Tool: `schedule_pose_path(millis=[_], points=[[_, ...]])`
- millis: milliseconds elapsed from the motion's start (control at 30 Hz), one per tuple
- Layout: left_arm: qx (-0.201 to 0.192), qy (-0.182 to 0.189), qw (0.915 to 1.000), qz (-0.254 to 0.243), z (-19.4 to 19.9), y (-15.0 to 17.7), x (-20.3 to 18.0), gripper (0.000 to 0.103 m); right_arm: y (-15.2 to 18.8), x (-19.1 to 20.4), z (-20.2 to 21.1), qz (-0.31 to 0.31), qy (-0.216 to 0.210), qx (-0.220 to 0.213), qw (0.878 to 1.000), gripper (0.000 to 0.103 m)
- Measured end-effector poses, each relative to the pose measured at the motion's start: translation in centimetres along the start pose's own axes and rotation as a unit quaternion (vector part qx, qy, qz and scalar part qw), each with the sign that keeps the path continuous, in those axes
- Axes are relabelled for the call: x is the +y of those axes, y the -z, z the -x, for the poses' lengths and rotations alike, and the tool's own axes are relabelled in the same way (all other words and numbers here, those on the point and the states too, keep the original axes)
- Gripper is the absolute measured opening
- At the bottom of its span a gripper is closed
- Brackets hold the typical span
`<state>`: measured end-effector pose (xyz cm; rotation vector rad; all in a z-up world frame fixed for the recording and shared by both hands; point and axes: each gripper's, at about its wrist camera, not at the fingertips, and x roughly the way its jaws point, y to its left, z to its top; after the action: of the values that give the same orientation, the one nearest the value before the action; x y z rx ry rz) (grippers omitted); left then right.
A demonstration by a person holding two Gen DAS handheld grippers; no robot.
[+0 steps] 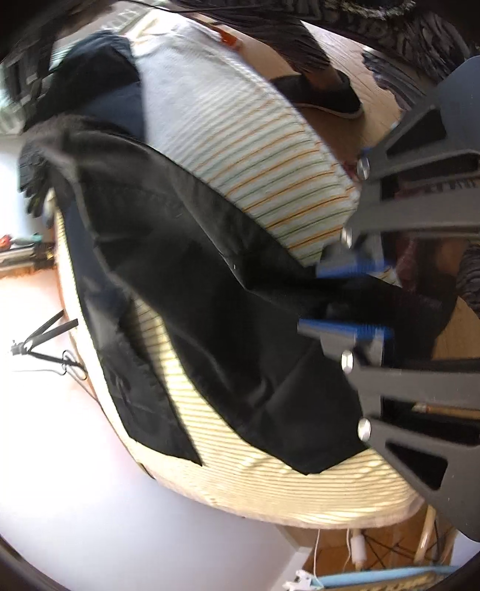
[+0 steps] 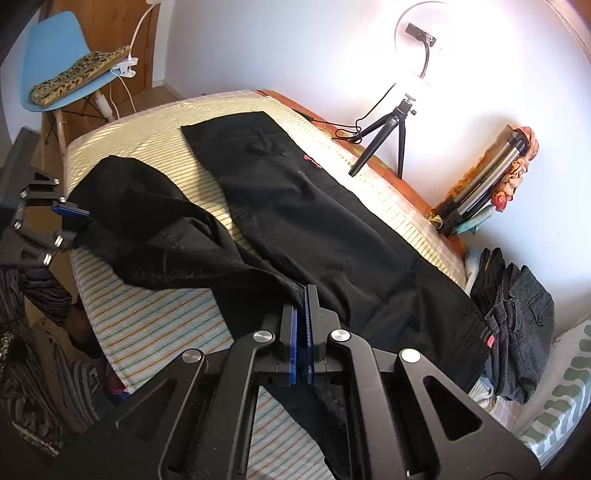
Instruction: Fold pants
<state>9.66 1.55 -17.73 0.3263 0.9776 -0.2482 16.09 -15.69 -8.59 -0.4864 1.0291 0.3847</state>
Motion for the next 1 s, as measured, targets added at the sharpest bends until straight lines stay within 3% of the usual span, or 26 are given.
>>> schedule_pose_path(millis=[200, 433, 700, 1000], points=[[-0.060, -0.015, 0.9975, 0.033, 2.6, -2.8, 4.0, 0.007, 0.4, 0.3, 1.1, 0.003, 0.007, -0.009, 1.000, 0.003], [-0.109, -0.038, 0.9933, 0.000, 3.6, -9.5, 7.0, 0.005, -1.6, -1.5, 0.7, 0.002, 0.034, -0.022, 0.999, 0.003], [-0.118, -0.041, 0.9920, -0.019, -0.2, -17.8, 10.4, 0.005, -6.2, -5.8, -3.2, 0.037, 0.074, -0.018, 0.996, 0.002], [-0.071, -0.027, 0.9967, -0.029, -9.6, -24.3, 12.6, 0.005, -9.3, -10.6, -12.8, 0.065, 0.086, 0.035, 0.994, 0.002]])
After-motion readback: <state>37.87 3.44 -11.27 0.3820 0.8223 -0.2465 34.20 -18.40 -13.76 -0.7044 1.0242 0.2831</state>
